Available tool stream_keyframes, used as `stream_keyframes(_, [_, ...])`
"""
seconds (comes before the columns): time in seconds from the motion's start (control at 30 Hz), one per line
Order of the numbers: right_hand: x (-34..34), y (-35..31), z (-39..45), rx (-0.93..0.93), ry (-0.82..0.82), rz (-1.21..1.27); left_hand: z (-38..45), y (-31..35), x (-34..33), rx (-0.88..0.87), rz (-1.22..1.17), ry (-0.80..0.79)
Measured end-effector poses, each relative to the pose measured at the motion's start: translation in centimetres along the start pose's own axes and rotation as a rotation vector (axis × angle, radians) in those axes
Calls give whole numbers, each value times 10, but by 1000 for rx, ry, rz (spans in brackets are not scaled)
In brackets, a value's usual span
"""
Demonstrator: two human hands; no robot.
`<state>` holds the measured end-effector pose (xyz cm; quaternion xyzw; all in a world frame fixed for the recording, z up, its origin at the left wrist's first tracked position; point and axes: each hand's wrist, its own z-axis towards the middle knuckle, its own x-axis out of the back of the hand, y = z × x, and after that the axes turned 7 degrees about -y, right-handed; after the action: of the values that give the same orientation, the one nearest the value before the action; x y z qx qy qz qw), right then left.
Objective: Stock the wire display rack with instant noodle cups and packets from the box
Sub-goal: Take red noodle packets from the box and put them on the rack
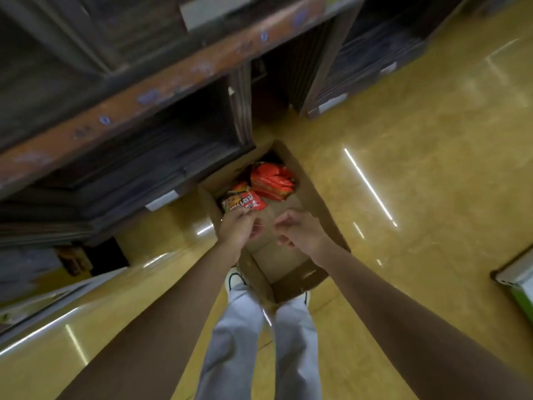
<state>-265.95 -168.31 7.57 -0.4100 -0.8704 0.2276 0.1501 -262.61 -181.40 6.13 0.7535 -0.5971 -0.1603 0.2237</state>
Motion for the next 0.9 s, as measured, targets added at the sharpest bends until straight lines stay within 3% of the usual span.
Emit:
stream_keyframes(0.37, [24, 107, 154, -39, -12, -159, 141, -73, -14, 147, 145, -38])
stream_keyframes(0.73, [47, 122, 318, 80, 203, -789, 227, -117, -10, 78, 162, -134])
stream_keyframes(0.9, [43, 133, 373, -54, 126, -925, 244, -139, 11, 116, 216, -140])
